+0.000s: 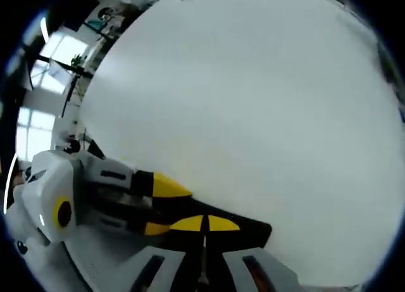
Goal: Press the specified remote control buttons in sequence, fully releasing each button before pressing the next.
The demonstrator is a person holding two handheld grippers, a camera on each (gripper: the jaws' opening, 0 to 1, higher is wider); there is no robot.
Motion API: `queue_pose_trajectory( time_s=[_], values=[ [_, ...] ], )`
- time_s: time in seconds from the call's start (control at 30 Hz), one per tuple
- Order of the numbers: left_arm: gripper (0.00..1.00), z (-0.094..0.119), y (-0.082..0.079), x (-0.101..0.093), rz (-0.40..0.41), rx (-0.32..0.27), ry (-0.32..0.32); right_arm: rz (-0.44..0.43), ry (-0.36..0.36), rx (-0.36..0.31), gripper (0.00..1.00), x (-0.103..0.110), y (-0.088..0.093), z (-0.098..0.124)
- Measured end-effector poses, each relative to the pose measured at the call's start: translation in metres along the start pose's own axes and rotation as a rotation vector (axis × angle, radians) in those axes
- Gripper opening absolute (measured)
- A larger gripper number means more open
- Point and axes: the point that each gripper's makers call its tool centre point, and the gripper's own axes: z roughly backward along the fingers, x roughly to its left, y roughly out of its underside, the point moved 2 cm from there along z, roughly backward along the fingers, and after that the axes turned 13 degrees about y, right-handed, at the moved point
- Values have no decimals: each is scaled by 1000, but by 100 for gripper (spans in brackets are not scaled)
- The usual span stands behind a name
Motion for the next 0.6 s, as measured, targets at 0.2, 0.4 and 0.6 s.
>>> queue_pose_trajectory(
  time_s=[0.2,0.4,0.6],
  values=[
    [24,0,0,1,0,0,0,-14,0,32,0,0,-3,-4],
    [24,0,0,1,0,1,1,3,22,54,0,0,-3,-9],
    [24,-1,0,1,-1,4,1,14,39,66,0,0,-2,-9]
  ],
)
